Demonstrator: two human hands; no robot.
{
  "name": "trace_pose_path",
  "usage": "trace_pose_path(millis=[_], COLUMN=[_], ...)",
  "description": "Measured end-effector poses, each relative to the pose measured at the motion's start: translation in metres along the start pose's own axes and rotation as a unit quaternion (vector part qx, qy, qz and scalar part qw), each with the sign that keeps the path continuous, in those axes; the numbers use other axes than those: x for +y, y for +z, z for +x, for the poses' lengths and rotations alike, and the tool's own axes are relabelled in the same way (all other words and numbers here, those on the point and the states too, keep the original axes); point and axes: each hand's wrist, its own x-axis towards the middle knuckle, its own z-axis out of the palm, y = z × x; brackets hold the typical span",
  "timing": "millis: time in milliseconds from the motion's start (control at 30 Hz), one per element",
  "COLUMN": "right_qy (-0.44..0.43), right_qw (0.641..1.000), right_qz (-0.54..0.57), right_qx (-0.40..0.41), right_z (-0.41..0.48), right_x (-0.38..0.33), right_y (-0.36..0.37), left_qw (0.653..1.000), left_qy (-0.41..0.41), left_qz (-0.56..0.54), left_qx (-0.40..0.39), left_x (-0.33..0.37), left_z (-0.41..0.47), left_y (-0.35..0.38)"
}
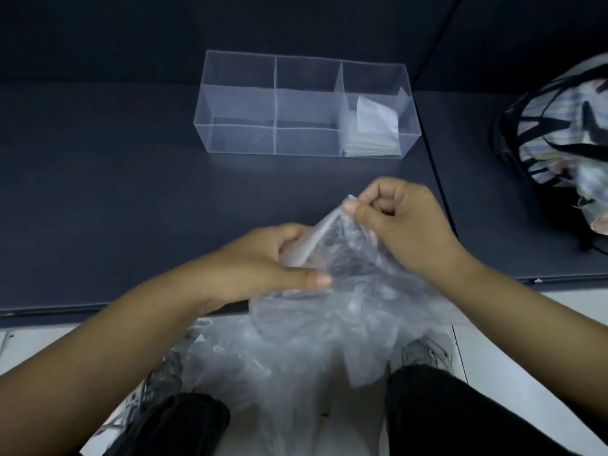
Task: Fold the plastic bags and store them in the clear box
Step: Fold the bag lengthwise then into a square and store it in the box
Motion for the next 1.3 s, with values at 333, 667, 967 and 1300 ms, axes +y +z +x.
trace_pose_path(millis=[333, 667, 967, 1300], right_qy=[-0.119, 0.006, 0.033, 0.002], right_qw=[0.955, 0.985, 0.998, 0.995], right_qz=[-0.197, -0.170, -0.060, 0.061], right_qx=[0.186, 0.009, -0.005, 0.075], right_z=[0.020, -0.016, 0.014, 0.020], right_x=[0.002, 0.012, 0.035, 0.005], right_y=[-0.035, 0.000, 0.006, 0.008], left_qw=[0.956, 0.995, 0.978, 0.962], left_qy=[-0.028, 0.011, -0.024, 0.197], left_qz=[-0.050, 0.021, -0.136, -0.059], left_qx=[0.287, 0.092, 0.155, 0.180], left_x=[-0.030, -0.017, 0.021, 0.016], left_z=[0.014, 0.007, 0.064, 0.052], left_y=[-0.041, -0.012, -0.012, 0.015])
